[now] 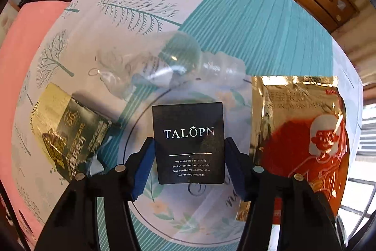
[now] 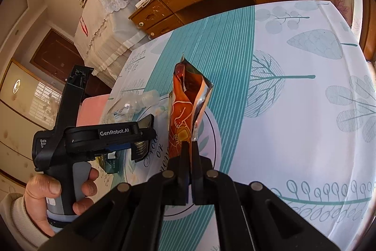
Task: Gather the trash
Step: 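Carry the black card and orange bag down over the trash bin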
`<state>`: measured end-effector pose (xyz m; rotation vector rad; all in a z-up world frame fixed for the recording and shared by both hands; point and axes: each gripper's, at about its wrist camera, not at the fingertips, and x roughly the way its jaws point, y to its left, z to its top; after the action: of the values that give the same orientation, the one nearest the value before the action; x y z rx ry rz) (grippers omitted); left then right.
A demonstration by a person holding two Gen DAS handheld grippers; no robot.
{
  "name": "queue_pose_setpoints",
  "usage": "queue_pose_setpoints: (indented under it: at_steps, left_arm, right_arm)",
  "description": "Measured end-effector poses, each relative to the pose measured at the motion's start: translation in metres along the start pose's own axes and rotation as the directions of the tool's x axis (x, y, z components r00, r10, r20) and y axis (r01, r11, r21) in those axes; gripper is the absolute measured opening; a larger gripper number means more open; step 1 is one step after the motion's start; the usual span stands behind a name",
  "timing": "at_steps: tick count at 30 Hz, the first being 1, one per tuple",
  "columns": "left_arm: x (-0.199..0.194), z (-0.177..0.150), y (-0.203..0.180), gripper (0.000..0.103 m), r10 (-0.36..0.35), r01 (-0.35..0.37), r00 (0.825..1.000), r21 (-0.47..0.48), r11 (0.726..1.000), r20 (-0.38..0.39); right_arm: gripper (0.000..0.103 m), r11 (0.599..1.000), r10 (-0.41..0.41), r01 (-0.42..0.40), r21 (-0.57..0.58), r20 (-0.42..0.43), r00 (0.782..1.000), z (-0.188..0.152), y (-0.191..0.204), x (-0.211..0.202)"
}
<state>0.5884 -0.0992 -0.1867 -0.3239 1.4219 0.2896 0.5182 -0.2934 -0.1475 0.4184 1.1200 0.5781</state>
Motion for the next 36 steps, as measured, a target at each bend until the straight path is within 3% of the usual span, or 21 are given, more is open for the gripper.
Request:
queue_pose_setpoints:
  at_steps: [8,15,23,28,36]
  left_arm:
    - [-0.032,-0.041,-0.004,0.057,-0.060,0.057,0.998,0.102,0.993,0.021]
    - [-0.082,-0.083,0.021,0.057,-0.178,0.168,0.983,0.184,0.969,0.041]
    - [-0.141,-0.161,0.128,0.057,-0.296,0.269,0.954,0.300,0.915,0.048]
    - [-0.167,-0.217,0.185,0.057,-0.341,0.296,0.939,0.386,0.874,0.053]
    - [-0.175,-0.300,0.266,0.057,-0.347,0.294,0.938,0.493,0.819,0.017]
  right_arm:
    - [0.001,0.999,-0.039,0.040,-0.012,0.016,0.999,-0.021,0.019,-0.019]
    - [0.001,0.997,-0.080,0.081,-0.018,0.042,0.996,-0.062,0.054,-0.048]
    - [0.001,0.988,-0.150,0.152,-0.009,0.119,0.981,-0.144,0.128,-0.091]
    - [0.001,0.979,-0.201,0.204,-0.001,0.170,0.965,-0.219,0.188,-0.118]
    - [0.001,0.962,-0.263,0.270,-0.034,0.140,0.955,-0.331,0.269,-0.129]
